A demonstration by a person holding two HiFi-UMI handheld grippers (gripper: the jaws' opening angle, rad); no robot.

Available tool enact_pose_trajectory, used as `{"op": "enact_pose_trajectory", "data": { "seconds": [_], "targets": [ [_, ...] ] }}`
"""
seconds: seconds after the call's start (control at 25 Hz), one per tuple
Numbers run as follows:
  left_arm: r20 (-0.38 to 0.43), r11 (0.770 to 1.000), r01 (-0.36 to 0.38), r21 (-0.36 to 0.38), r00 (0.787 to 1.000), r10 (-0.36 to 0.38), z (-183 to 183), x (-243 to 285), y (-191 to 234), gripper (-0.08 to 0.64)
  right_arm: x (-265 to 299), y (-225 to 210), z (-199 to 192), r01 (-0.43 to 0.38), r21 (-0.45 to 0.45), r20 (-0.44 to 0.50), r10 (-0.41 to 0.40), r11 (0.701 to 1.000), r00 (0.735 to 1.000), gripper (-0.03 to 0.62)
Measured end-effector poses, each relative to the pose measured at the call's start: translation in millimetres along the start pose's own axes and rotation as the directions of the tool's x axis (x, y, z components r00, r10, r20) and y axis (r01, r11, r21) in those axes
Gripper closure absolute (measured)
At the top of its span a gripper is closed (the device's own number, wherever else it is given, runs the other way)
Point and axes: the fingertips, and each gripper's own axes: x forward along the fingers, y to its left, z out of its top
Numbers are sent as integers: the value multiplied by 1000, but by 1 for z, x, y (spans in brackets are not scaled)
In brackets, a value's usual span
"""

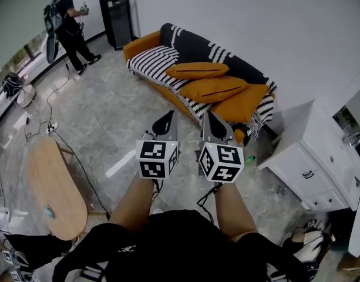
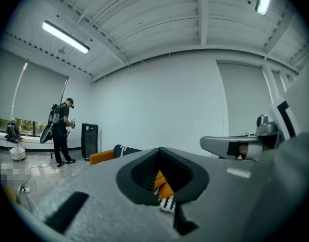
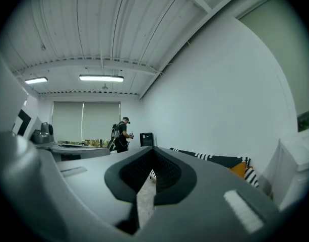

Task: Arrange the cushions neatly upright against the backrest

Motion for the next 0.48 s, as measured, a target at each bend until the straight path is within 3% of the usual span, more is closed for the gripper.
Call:
{"op": "enact_pose_trajectory", "data": {
  "seconds": [0.48],
  "targets": [
    [-8, 998, 54, -27, 998, -55, -16, -10, 55, 552, 30, 54, -19, 29, -28, -37, -30, 999, 999, 584]
  ]
}}
